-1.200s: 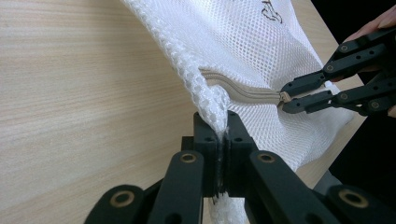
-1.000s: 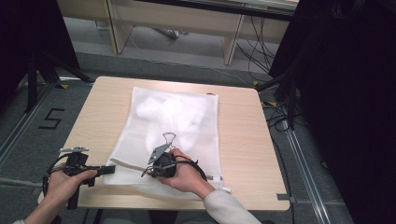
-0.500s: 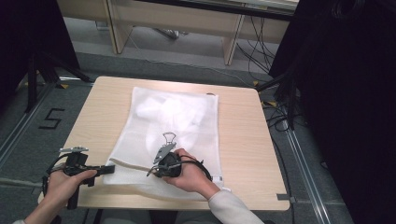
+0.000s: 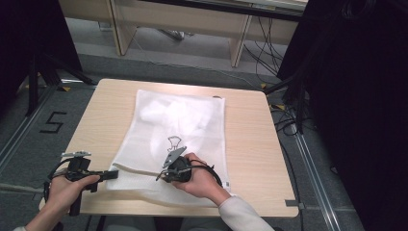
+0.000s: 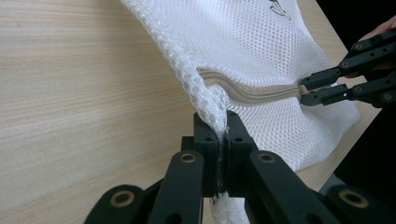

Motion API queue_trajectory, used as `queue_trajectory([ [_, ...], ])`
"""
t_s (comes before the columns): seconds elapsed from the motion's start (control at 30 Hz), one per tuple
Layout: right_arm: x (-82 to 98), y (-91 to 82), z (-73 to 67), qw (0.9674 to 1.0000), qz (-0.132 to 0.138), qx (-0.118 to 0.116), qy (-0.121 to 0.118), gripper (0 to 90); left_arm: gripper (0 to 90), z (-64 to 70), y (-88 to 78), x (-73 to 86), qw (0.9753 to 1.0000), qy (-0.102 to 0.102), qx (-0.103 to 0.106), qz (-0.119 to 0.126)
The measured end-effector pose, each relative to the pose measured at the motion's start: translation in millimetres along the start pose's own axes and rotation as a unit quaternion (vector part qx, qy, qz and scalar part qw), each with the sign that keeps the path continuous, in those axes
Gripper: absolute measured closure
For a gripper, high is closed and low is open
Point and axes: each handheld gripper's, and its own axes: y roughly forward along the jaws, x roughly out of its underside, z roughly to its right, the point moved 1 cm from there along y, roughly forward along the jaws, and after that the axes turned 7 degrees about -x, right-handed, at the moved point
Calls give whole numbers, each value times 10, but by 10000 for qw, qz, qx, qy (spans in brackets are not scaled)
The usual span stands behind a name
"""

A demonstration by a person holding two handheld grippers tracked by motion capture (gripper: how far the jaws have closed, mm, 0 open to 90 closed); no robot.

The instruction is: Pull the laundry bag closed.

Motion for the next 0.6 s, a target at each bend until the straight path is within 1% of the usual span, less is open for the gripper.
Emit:
queue_trajectory([
  [0.13,0,0,-7,10000,10,16,-2,828,858,-2,1,1,10000,5,-25,-2],
  [0.17,3,-2,-7,10000,-19,33,-5,827,858,13,11,-1,9999,-120,1,66],
  [0.2,8,1,0,10000,5,51,-27,827,859,12,11,1,9999,-114,-9,81],
  [0.23,13,-5,3,10000,19,27,4,828,858,-7,0,2,10000,23,-15,-9],
  [0.27,15,-8,3,10000,33,18,1,827,858,-5,5,0,10000,-2,30,-20],
  [0.3,16,-12,1,10000,31,36,-1,827,858,-7,4,-1,10000,8,32,-33],
  [0.37,15,-15,-6,10000,25,38,1,827,859,-9,1,-1,10000,4,2,-28],
  [0.4,16,-21,-4,10000,-23,48,-15,828,859,-11,0,1,10000,-6,-21,-15],
  [0.43,21,-30,1,10000,-27,27,2,827,858,11,16,1,9998,-153,-37,93],
  [0.47,28,-28,5,10000,-16,37,-3,827,858,9,15,0,9999,-145,-37,86],
  [0.5,34,-30,9,10000,-19,45,-9,828,858,-9,3,0,10000,-19,-44,-3],
  [0.53,42,-36,14,10000,-13,35,8,827,859,-11,3,0,10000,-5,-50,-8],
  [0.57,49,-41,15,10000,-21,67,8,828,858,-15,4,-2,10000,-32,27,-35],
  [0.6,56,-43,13,10000,16,32,26,828,859,-10,5,0,10000,-36,-15,-9],
])
